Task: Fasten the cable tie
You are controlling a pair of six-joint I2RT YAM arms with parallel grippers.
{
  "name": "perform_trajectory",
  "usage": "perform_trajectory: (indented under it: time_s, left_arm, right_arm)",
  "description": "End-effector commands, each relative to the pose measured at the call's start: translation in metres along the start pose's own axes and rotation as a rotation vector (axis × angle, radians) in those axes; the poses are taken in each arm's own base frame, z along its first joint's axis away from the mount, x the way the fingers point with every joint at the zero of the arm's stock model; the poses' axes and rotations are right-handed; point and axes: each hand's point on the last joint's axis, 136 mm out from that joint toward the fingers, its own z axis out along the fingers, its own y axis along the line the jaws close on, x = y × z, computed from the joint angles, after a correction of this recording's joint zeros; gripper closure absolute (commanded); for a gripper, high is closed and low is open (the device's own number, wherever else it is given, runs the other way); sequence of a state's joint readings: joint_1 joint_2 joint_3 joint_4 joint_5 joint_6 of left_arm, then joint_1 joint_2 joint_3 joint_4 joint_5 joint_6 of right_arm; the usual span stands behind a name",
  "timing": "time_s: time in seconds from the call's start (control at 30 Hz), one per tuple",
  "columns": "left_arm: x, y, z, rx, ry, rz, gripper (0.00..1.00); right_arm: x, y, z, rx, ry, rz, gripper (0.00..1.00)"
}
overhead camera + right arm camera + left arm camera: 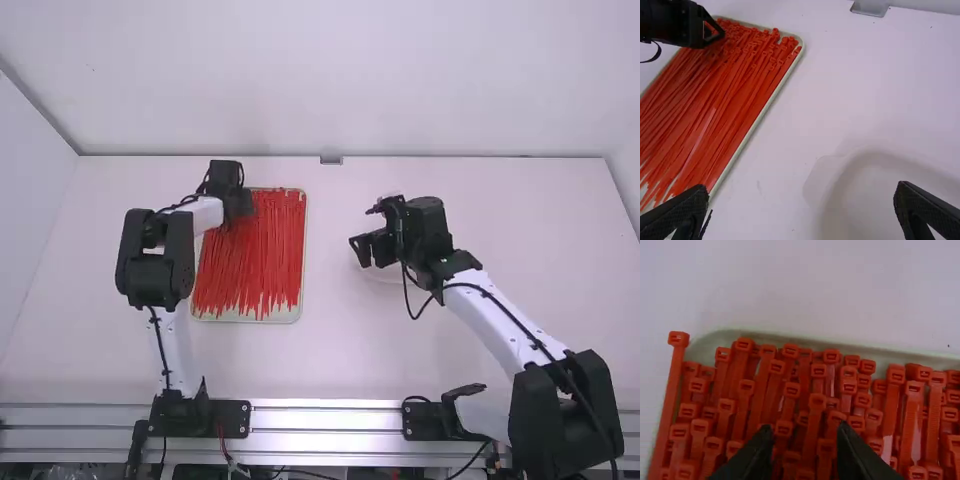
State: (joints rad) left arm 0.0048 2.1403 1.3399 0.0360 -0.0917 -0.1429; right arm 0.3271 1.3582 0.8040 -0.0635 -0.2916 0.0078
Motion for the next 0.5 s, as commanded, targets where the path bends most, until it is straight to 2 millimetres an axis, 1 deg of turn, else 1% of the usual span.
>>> perform_trajectory:
  time_s: [0.0,0.1,0.27,0.47]
  left_arm:
    - [0.0044,0.0046,0.0024,-0.018,0.008,0.0,0.67]
    - [0.0045,0.0064,0.0025,-0.02,0.01,-0.003,0.7]
    - [0.005,0.0004,0.0022,-0.003,0.011,0.006,0.7]
    - [0.0063,0.0,0.0023,0.002,0.016,0.005,0.7]
  right_arm:
    - [-0.0155,0.0021,-0.003,-0.002,-0.03,-0.017,0.01]
    - [-0.0153,0.0008,-0.0032,0.0,-0.03,-0.014,0.01]
    - [-0.0147,0.0022,-0.0029,-0.002,-0.027,-0.016,0.01]
    - [-0.015,0.0008,-0.0032,0.001,-0.028,-0.014,0.01]
